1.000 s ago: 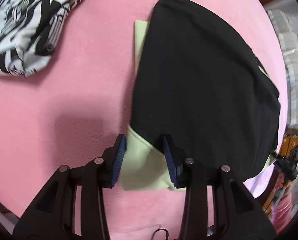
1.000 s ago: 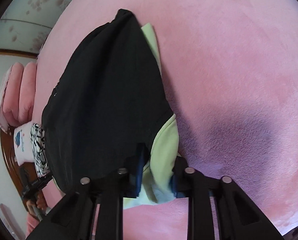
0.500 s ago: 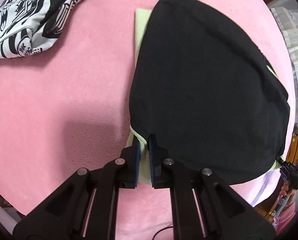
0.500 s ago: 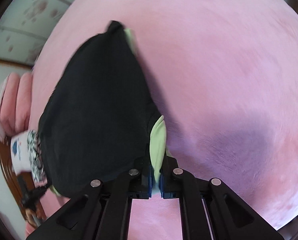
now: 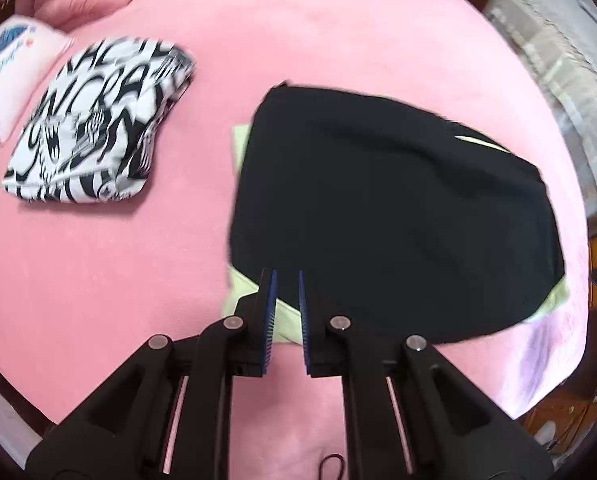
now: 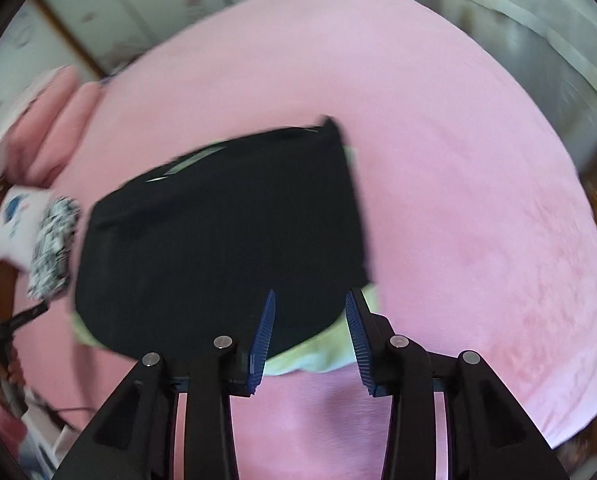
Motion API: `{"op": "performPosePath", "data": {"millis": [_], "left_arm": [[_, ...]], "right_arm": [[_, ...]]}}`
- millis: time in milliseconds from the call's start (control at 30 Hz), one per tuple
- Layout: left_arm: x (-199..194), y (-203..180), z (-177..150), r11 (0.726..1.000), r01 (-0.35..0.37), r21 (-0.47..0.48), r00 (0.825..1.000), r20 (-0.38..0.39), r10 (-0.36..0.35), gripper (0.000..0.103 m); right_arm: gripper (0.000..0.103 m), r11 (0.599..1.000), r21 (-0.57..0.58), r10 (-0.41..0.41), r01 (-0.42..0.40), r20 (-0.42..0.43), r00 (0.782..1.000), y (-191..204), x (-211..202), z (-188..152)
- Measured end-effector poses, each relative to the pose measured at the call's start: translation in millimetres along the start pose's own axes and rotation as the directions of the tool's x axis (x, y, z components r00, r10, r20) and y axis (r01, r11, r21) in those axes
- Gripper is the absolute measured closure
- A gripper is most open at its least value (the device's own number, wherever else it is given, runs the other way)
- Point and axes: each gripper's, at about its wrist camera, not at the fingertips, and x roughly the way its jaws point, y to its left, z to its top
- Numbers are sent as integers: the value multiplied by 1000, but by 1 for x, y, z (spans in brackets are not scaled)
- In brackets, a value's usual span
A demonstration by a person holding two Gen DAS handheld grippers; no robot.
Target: Fold large clothes
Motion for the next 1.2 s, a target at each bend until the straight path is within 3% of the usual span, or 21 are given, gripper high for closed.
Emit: {"op": "performPosePath", "data": {"millis": [67, 100, 167, 267, 333, 467, 567, 700, 1000, 1200], "left_arm": [[-10, -17, -8, 999, 16, 29, 1000, 4, -16, 96], [-10, -30, 16, 999, 31, 39, 1000, -1, -31, 96], [-8, -55, 11, 993, 99, 65, 995, -26, -97, 96], [-2, -97, 3, 970, 207, 131, 978, -66, -200, 96], [11, -126, -1, 954, 229, 193, 973, -80, -218, 96], [44, -159, 4, 931, 311, 190, 947, -145, -287, 96], [66, -170, 11, 934, 303, 188, 949, -153, -277, 96], [96, -176, 33, 933, 330, 147, 941, -131, -312, 96], [143, -184, 89, 967, 217, 136, 976, -47, -213, 96], [174, -173, 133, 973, 230, 27, 973, -4, -230, 96]], "right_arm": [[65, 999, -24, 30, -30, 1, 1000, 21, 3, -5], [66, 998, -39, 51, -51, 0, 999, 32, 7, -8], [67, 992, -50, 117, -117, 2, 993, 52, 18, -20], [80, 977, -18, 211, -213, -52, 976, 81, 50, -32], [91, 955, 5, 295, -296, -102, 950, 102, 75, -36], [92, 941, -22, 332, -338, -139, 933, 126, 108, -40], [92, 929, -42, 360, -369, -140, 922, 134, 125, -36], [97, 934, -49, 345, -353, -122, 931, 133, 148, -22], [98, 928, -49, 368, -370, -45, 929, 118, 186, 45], [98, 946, -73, 318, -317, 1, 948, 111, 211, 91]]}}
